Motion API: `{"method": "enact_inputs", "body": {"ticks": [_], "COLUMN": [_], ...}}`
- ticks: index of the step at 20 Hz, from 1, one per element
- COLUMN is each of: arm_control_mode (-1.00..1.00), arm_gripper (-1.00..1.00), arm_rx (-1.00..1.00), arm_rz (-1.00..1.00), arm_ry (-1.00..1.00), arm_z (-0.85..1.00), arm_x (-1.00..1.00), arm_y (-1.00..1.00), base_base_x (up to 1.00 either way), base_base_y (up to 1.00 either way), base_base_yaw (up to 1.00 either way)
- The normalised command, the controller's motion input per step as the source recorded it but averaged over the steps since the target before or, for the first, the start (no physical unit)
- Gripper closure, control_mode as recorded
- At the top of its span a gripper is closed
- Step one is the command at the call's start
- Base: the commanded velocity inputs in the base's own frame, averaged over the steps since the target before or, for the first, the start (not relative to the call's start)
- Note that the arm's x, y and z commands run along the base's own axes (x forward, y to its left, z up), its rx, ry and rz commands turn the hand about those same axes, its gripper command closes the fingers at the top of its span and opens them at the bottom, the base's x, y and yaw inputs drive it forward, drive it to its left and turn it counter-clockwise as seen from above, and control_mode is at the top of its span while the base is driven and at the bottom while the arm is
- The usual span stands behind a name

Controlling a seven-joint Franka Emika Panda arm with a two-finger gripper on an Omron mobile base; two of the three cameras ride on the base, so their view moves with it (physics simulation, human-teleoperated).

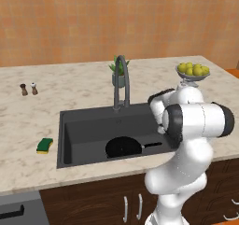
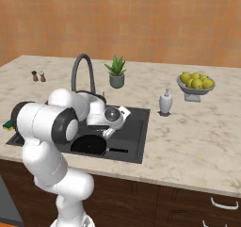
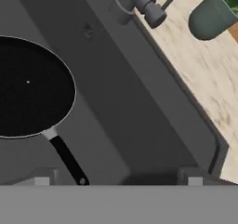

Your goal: Pick the pan and sponge and place them into the sink. Then turn on the water.

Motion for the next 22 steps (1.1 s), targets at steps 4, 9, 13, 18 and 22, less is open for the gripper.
{"method": "enact_inputs", "body": {"ticks": [4, 9, 13, 18, 22], "arm_control_mode": [-1.00, -1.00, -1.00, -1.00, -1.00], "arm_gripper": [-1.00, -1.00, -1.00, -1.00, -1.00], "arm_rx": [-0.14, -0.14, -0.14, -0.22, -0.34], "arm_rz": [0.00, 0.04, 0.05, 0.14, 0.20], "arm_ry": [-0.08, -0.01, 0.01, 0.00, 0.03], "arm_z": [1.00, 1.00, 1.00, 1.00, 1.00], "arm_x": [-0.50, -0.42, -0.31, -0.14, -0.45], "arm_y": [0.00, 0.00, -0.05, -0.01, 0.00], "base_base_x": [0.00, 0.00, 0.00, 0.00, 0.00], "base_base_y": [0.00, 0.00, 0.00, 0.00, 0.00], "base_base_yaw": [0.00, 0.00, 0.00, 0.00, 0.00]}}
